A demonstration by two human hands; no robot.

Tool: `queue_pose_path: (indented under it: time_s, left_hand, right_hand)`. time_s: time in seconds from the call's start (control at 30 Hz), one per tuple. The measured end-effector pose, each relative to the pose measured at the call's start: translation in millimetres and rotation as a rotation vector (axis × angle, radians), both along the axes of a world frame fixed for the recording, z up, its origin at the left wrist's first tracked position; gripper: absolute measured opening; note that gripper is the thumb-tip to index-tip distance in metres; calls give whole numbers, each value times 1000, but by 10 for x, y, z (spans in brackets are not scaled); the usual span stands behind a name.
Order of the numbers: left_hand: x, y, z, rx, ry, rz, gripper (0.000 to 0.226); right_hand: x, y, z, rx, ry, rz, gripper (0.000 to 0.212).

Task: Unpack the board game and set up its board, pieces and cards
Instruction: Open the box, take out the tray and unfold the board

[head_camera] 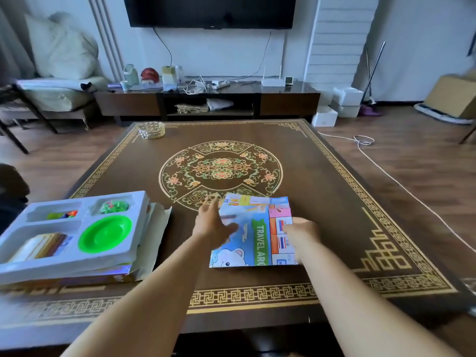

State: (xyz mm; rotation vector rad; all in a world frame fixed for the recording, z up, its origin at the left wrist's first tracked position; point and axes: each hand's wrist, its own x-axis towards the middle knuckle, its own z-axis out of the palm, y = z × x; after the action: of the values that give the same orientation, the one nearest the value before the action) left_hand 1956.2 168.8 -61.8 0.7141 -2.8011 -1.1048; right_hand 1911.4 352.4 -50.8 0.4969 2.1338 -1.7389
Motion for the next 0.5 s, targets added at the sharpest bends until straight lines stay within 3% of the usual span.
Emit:
queue_pose_path:
  time_s: [0.07,0.17,0.37,0.5]
  left_hand:
    - [72,82,-131,-210,-118,-251,81]
    - [205,212,-307,-247,-221,-464,82]
    - [332,284,-382,-79,4,-220,51]
    - [357,215,-399,15,54,-118,39]
  right_hand:
    - [-20,-24,-78,-4,-59,-8,22]
    - [-24,-74,-198,-80,-128,-36,17]
    - [162,-175,-387,-331,-96,-82,15]
    - [228,-235,-437,-397,-20,-58,18]
